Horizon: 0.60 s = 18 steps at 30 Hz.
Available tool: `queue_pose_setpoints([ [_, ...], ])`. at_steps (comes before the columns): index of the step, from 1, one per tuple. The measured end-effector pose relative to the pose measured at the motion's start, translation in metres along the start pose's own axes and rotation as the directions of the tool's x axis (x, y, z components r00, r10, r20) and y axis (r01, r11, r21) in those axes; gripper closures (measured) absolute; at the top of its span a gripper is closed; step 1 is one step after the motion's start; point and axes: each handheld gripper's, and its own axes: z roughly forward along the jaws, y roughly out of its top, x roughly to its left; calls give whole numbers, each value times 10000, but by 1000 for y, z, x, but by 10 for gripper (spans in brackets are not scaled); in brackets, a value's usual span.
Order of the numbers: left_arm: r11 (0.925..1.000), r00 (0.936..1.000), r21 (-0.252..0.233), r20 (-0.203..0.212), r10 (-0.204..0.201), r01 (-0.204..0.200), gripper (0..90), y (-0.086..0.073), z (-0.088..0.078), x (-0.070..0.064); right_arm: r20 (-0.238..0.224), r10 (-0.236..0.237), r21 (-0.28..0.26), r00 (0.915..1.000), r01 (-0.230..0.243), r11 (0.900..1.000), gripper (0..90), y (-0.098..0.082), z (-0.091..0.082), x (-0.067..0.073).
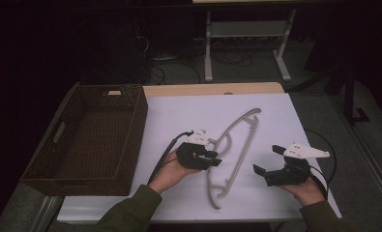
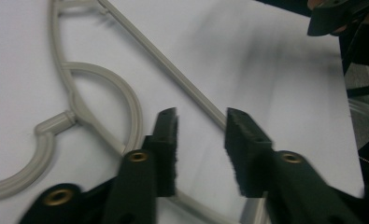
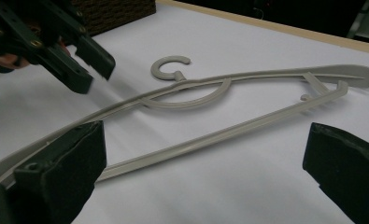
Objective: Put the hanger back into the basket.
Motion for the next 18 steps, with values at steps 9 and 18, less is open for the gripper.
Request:
queue_pose_setpoints([
  [9, 9927, 9999, 1202, 45, -138, 131, 900, -5, 24, -3, 17, 32, -98, 10000, -32, 9999, 0, 0, -1, -3],
  [18, 9839, 9997, 1774, -131, -190, 210, 900, -15, 26, -5, -22, 17, -66, 10000, -17, 10000, 0, 1, 1, -1],
])
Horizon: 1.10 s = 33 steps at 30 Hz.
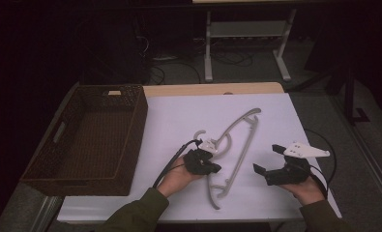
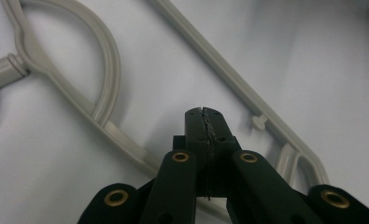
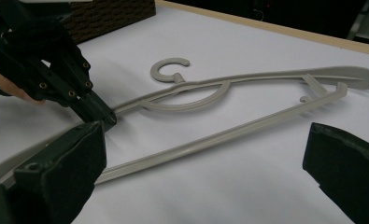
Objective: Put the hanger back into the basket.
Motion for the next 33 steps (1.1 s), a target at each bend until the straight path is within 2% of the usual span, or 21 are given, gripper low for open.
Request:
queue_pose_setpoints([
  [1, 9999, 9999, 166, -160, 27, -25, 900, -2, 0, 0, 1, -18, -5, 10000, 18, 10000, 0, 0, 0, 0],
  [4, 9998, 9999, 173, -129, -65, 67, 900, -5, -3, 1, -6, 29, -6, 10000, -29, 10000, 0, 0, 1, 0],
  [6, 9994, 9995, 330, -295, 115, -106, 900, -6, -6, 2, -15, -20, 6, 10000, 20, 10000, 0, 1, 1, 0],
  [11, 9989, 9983, 470, -579, -37, 65, 900, -12, -14, 8, -16, -16, 1, 10000, 16, 10000, 0, 1, 1, 0],
  [16, 9971, 9944, 677, -1021, -270, 341, 900, -27, -29, 20, -3, 13, -22, 10000, -13, 10000, 0, 1, 1, -1],
  [18, 9965, 9907, 608, -1262, -500, 580, 900, -34, -36, 25, 4, 41, 6, 10000, -41, 10000, 0, 1, 1, -1],
  [19, 9959, 9898, 716, -1353, -456, 557, 900, -38, -41, 28, 10, 36, 8, 10000, -36, 10000, 0, 1, 1, -1],
  [20, 9947, 9861, 699, -1532, -644, 758, 900, -42, -47, 31, 7, 68, 30, 10000, -68, 10000, 0, 1, 1, 0],
  [22, 9931, 9796, 744, -1860, -759, 911, 900, -50, -56, 37, 14, 13, 33, 10000, -13, 10000, 0, 1, 2, 0],
  [24, 9912, 9734, 639, -2057, -1004, 1158, 900, -57, -63, 42, 6, 8, 59, 10000, -8, 10000, 0, 2, 3, 1],
  [26, 9888, 9704, 441, -2028, -1308, 1425, 900, -62, -67, 45, -9, -7, 72, 10000, 7, 10000, 0, 2, 4, 1],
  [29, 9875, 9688, 212, -1979, -1490, 1562, 900, -65, -70, 46, -35, -44, 108, 10000, 44, 9999, 0, 4, 7, 2],
  [32, 9874, 9736, -223, -1643, -1582, 1567, 896, -65, -76, 46, -18, -107, 169, 9999, 107, 9998, 0, 8, 11, 1],
  [33, 9892, 9764, -235, -1587, -1463, 1444, 854, -65, -79, 46, -20, -52, 236, 10000, 53, 9997, 0, 11, 14, -1],
])
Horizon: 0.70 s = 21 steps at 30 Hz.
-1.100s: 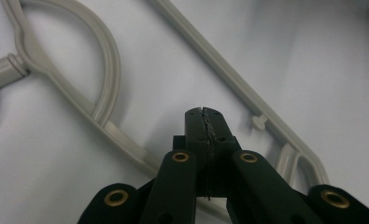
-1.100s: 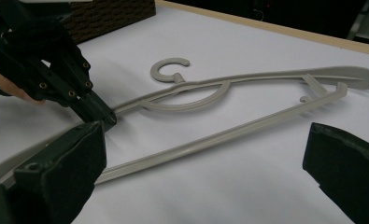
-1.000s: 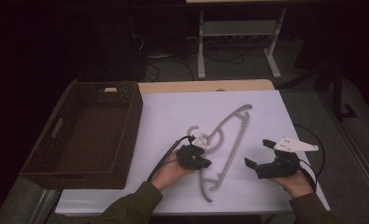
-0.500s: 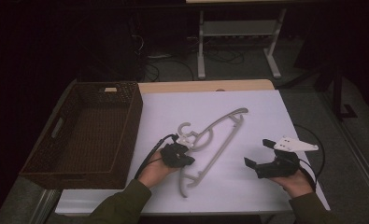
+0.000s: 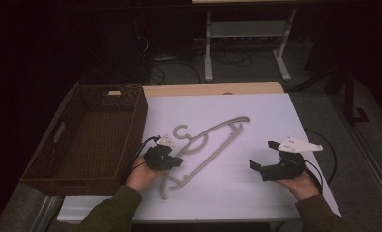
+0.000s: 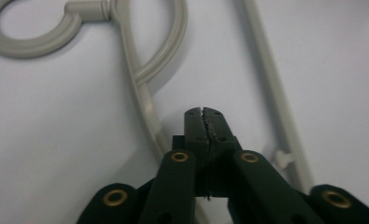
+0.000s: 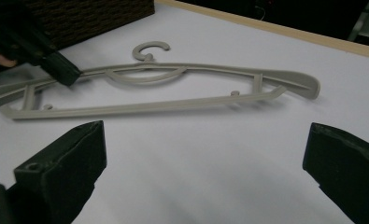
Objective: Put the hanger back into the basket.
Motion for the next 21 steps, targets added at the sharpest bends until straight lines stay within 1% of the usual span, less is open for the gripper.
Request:
queue_pose_setpoints([
  [1, 9997, 10000, -246, 8, -54, 54, 818, 0, -2, -1, 53, -40, 10, 10000, 40, 10000, 8, 3, 3, -2],
  [2, 9995, 10000, -319, 36, 55, -54, 763, -1, -4, -1, 68, -5, 149, 10000, 4, 9999, 63, 7, 7, -4],
  [3, 9978, 9998, -649, 152, -123, 133, 714, -1, -6, -3, 61, 24, 308, 10000, -26, 9995, 94, 10, 9, -7],
  [4, 9957, 9996, -893, 161, -249, 263, 645, -2, -8, -4, 100, 134, 484, 9999, -139, 9987, 146, 14, 16, -10],
  [6, 9917, 9997, -1269, 120, -204, 217, 525, -4, -13, -8, 164, 246, 852, 9996, -259, 9960, 230, 21, 28, -17],
  [7, 9902, 9998, -1381, 122, -171, 187, 459, -5, -15, -8, 231, 262, 1079, 9994, -286, 9938, 284, 25, 35, -20],
  [9, 9852, 9995, -1690, 174, -270, 296, 370, -6, -19, -11, 487, 168, 1352, 9987, -233, 9905, 416, 32, 47, -24],
  [10, 9834, 9996, -1797, 124, -235, 254, 328, -7, -20, -12, 587, 125, 1441, 9982, -208, 9893, 481, 37, 56, -27],
  [12, 9811, 9999, -1934, 42, -100, 106, 235, -7, -22, -13, 687, 235, 1618, 9974, -344, 9862, 627, 46, 72, -32],
  [13, 9799, 9999, -1991, 65, -112, 122, 214, -7, -22, -13, 749, 206, 1760, 9970, -335, 9838, 670, 50, 79, -35],
  [14, 9790, 9999, -2032, 66, -137, 148, 176, -7, -23, -13, 744, 303, 1850, 9968, -437, 9818, 730, 55, 88, -39],
  [15, 9766, 9998, -2142, 65, -177, 187, 152, -7, -23, -13, 751, 408, 1913, 9963, -545, 9800, 767, 57, 94, -41],
  [16, 9743, 9997, -2239, 60, -240, 247, 126, -7, -23, -13, 753, 613, 2041, 9953, -756, 9760, 837, 61, 102, -45],
  [17, 9710, 9995, -2372, 100, -285, 301, 114, -7, -23, -13, 808, 629, 2106, 9947, -787, 9744, 868, 63, 107, -48],
  [18, 9675, 9992, -2499, 163, -365, 395, 83, -6, -24, -13, 805, 715, 2168, 9942, -875, 9723, 894, 65, 114, -51],
  [19, 9659, 9992, -2562, 173, -349, 382, 73, -7, -25, -12, 859, 781, 2334, 9932, -963, 9676, 895, 66, 119, -53],
  [20, 9624, 9991, -2683, 191, -384, 421, 60, -6, -26, -12, 956, 710, 2537, 9929, -932, 9628, 895, 67, 125, -55],
  [21, 9624, 9992, -2690, 203, -349, 391, 40, -6, -26, -11, 994, 510, 2633, 9937, -757, 9617, 896, 67, 131, -59],
])
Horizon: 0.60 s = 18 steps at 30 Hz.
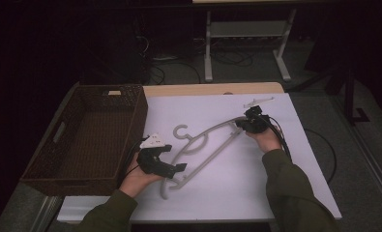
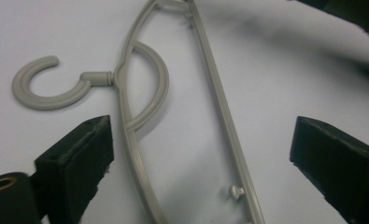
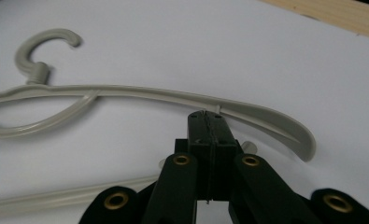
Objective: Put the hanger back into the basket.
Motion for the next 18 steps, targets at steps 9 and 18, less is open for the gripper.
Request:
queue_pose_setpoints([
  [9, 10000, 9999, 28, 113, -58, 57, 30, 0, 0, 0, 385, -25, 822, 9993, -6, 9966, 897, 4, 25, -9],
  [18, 10000, 9999, 70, 109, -19, 18, 31, -1, 0, 1, 307, -377, 1329, 9988, 333, 9906, 897, 4, 25, -7],
])
